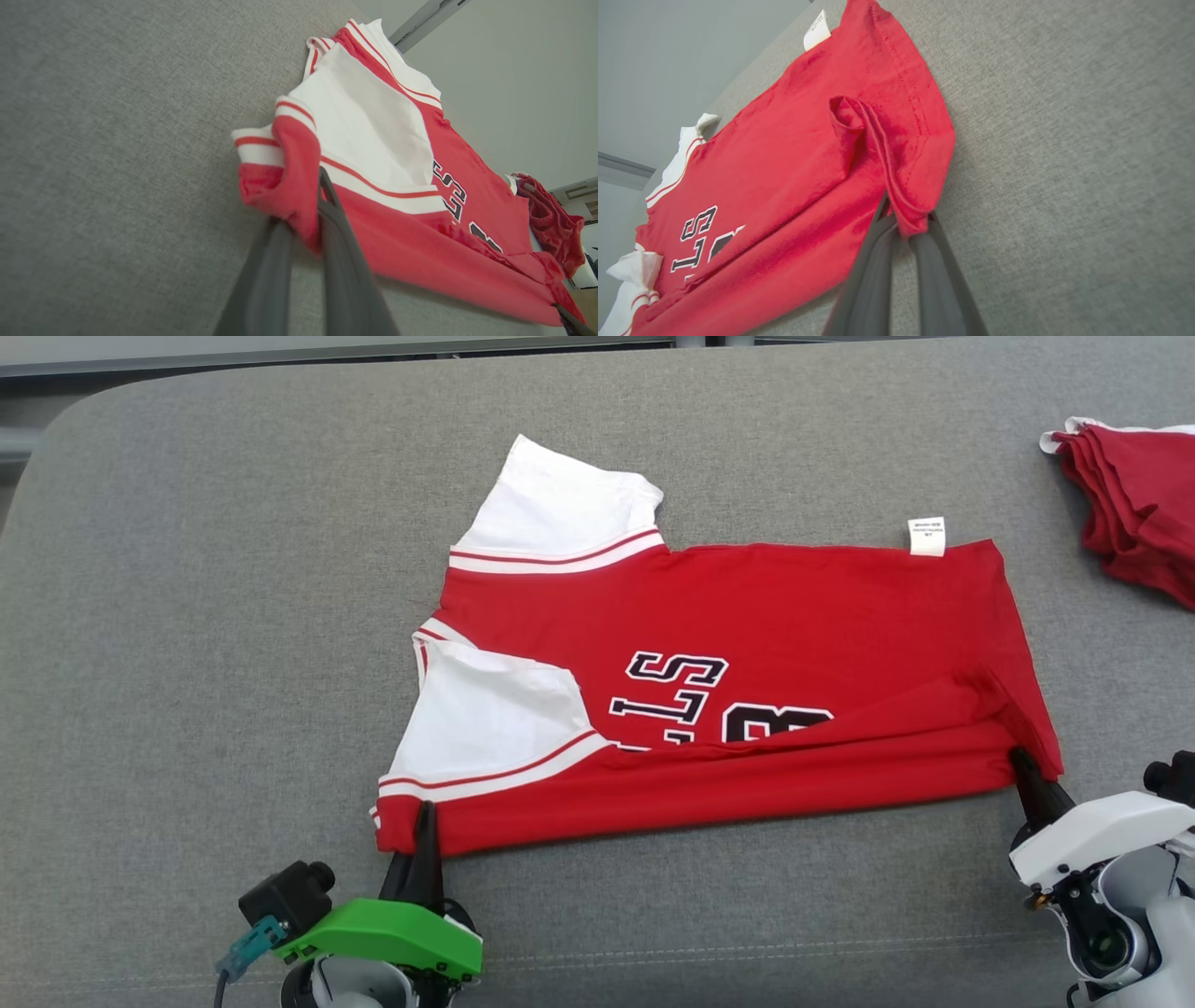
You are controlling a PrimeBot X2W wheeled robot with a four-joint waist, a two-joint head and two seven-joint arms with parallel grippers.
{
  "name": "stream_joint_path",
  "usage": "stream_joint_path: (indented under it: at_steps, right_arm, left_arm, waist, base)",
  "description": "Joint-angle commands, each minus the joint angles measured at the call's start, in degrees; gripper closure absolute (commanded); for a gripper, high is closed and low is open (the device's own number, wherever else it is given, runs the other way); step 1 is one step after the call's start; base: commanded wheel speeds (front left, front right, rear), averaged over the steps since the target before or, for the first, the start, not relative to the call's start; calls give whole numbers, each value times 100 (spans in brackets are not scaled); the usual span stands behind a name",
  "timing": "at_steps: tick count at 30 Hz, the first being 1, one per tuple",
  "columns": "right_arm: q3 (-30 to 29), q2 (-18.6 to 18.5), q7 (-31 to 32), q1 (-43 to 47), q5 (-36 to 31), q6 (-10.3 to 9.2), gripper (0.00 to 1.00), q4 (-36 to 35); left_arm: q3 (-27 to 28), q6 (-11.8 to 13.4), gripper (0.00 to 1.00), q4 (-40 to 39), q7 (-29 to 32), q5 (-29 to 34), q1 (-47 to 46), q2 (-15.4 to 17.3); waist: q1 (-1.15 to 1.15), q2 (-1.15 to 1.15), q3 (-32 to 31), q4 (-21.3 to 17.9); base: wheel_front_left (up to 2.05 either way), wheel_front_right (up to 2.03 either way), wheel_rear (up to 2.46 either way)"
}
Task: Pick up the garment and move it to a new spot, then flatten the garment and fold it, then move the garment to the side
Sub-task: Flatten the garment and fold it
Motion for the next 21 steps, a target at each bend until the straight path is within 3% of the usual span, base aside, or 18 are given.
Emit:
stream_joint_path:
  at_steps: [1, 7, 8, 9, 10, 11, 21]
  right_arm:
    - [-56, -51, 16, 58, -65, -12, 100, -5]
    - [-119, 1, 38, 107, -209, -12, 100, -22]
    - [-126, 14, 26, 111, -228, -12, 95, -33]
    - [-138, 29, 30, 145, -250, -12, 23, -54]
    - [-146, 32, 45, 163, -256, -12, 0, -76]
    - [-144, 22, 68, 190, -271, -12, 0, -102]
    - [-356, -266, 162, 705, -576, -8, 0, -817]
  left_arm:
    - [38, 38, 100, -12, -55, 49, 45, 24]
    - [-55, 118, 100, 0, -7, 128, 71, 8]
    - [-62, 136, 100, 5, 9, 139, 76, 28]
    - [-79, 164, 58, -1, 37, 159, 99, 72]
    - [-84, 187, 11, -16, 43, 170, 110, 103]
    - [-99, 189, 0, -26, 81, 190, 127, 139]
    - [-68, 455, 0, -547, 146, 481, 179, 602]
  waist:
    - [0, 0, -1, 1]
    - [0, 0, -14, -25]
    - [0, 0, -17, -35]
    - [0, 0, -23, -52]
    - [0, 0, -27, -58]
    - [0, 0, -32, -64]
    - [0, 0, -57, -213]
  base:
    - [0, 0, 0]
    - [0, 0, 0]
    - [0, 0, 0]
    - [0, 0, 0]
    - [0, 0, 0]
    - [0, 0, 0]
    - [0, 0, 0]
